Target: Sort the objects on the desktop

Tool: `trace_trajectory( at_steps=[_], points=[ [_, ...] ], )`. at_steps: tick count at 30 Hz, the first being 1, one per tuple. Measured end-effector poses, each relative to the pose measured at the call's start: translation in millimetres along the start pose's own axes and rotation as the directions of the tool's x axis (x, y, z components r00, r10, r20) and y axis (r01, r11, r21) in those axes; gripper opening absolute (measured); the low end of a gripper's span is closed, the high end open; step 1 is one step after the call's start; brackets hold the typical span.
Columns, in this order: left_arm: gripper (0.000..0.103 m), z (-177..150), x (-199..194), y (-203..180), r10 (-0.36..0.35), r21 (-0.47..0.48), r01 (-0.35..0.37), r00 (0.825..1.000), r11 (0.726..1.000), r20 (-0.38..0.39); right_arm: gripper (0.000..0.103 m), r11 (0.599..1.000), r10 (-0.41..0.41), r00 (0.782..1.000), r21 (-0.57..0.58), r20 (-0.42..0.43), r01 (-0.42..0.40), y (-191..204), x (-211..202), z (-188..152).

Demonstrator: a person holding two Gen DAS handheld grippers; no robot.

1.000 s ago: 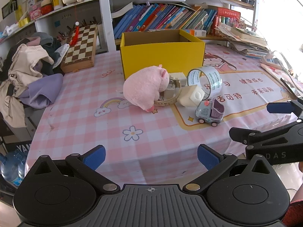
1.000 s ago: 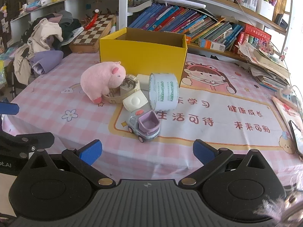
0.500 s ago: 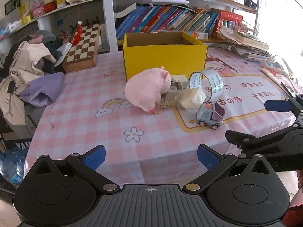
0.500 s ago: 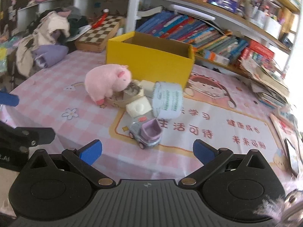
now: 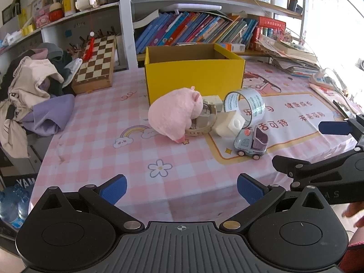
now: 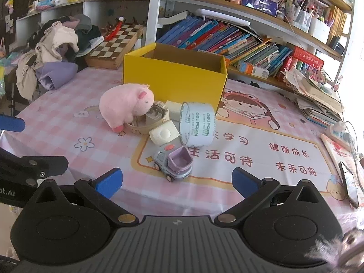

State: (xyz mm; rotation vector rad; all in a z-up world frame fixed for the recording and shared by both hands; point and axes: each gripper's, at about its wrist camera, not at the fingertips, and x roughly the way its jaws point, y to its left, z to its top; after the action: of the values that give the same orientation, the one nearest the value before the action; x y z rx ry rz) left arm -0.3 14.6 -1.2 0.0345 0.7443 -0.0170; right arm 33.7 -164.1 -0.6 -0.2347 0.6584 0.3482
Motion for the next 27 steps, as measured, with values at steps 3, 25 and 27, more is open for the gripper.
trace_trajectory(
  at_steps=[3, 25, 27],
  points=[
    [0.103, 0, 0, 1, 0.000, 0.000, 0.000, 1.000, 1.000, -0.001, 0.103, 1.000, 0.009, 1.000, 0.001, -0.015, -0.009, 1, 2, 0],
    [0.103, 8, 17, 2, 0.018, -0.011, -0.019, 0.999, 1.000, -0.030, 0.088, 0.998, 0.016, 1.000, 0.063, -0.024, -0.014, -17, 16, 10],
    [0.103, 10, 20, 1, 0.017, -0.013, -0.018, 0.999, 1.000, -0.033, 0.084, 0.998, 0.023, 0.999, 0.066, -0.024, -0.021, -19, 18, 11]
  ],
)
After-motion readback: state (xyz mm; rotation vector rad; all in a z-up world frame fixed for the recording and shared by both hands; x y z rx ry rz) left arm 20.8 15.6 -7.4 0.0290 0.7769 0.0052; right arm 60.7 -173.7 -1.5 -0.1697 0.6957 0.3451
